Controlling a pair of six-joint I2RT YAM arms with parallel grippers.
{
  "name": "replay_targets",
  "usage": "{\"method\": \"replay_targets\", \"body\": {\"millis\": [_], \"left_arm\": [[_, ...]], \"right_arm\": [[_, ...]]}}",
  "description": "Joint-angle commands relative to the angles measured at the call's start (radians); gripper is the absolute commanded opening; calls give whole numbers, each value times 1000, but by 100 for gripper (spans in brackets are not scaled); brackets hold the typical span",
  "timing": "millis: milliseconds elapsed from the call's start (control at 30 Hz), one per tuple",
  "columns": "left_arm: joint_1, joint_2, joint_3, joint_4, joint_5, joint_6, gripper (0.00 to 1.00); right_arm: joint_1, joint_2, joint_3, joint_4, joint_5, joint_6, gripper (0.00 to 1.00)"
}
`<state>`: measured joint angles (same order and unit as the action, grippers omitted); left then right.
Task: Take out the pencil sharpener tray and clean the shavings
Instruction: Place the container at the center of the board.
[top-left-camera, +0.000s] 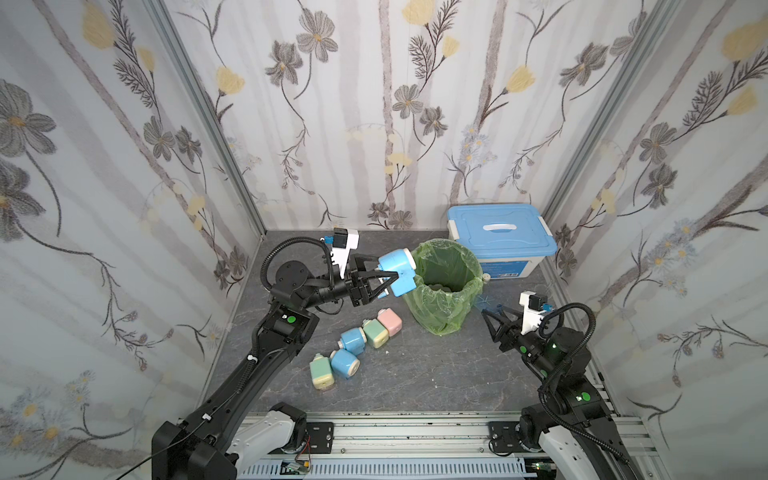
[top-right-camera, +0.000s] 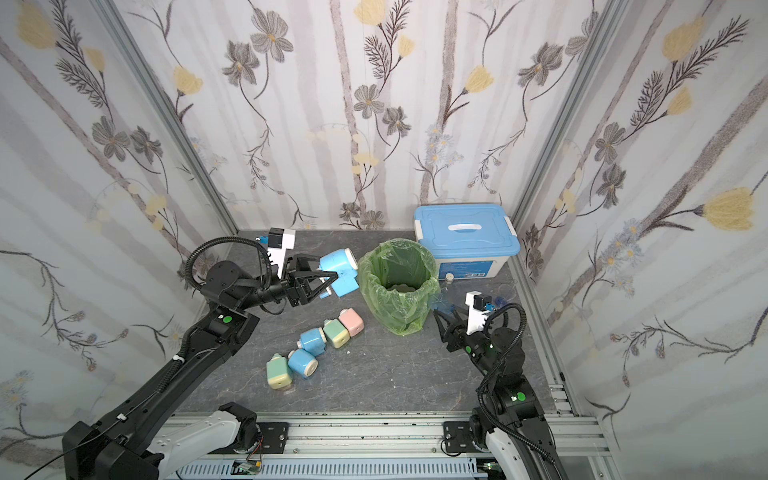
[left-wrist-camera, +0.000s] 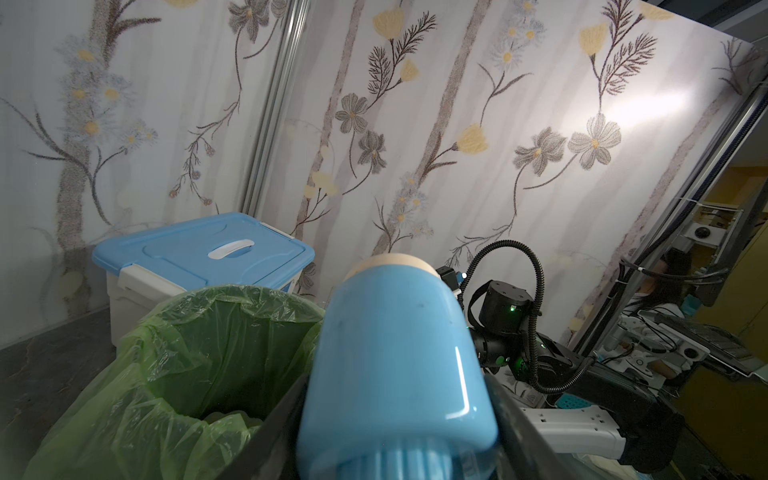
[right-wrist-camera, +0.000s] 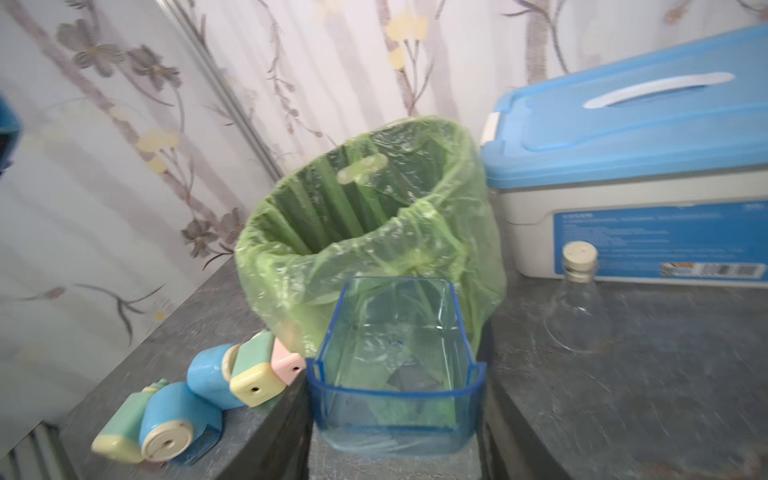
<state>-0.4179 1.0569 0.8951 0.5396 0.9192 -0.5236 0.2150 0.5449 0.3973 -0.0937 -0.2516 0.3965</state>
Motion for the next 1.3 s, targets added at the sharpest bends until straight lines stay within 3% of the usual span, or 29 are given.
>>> {"method": "replay_targets", "body": {"millis": [0, 467, 1067, 1267], "left_arm": [[0, -12, -5, 21, -5, 24, 39], [0, -43, -10, -45, -31, 65, 39], [0, -58, -14, -68, -37, 74, 39], [1, -58, -12, -68, -37, 75, 39]], "right_arm": [[-1, 21, -14, -6, 190, 103, 48], [12, 408, -51, 106, 342, 265, 44], [287, 799, 39, 108, 725, 365, 46], [310, 889, 74, 72, 752, 431, 53]]}}
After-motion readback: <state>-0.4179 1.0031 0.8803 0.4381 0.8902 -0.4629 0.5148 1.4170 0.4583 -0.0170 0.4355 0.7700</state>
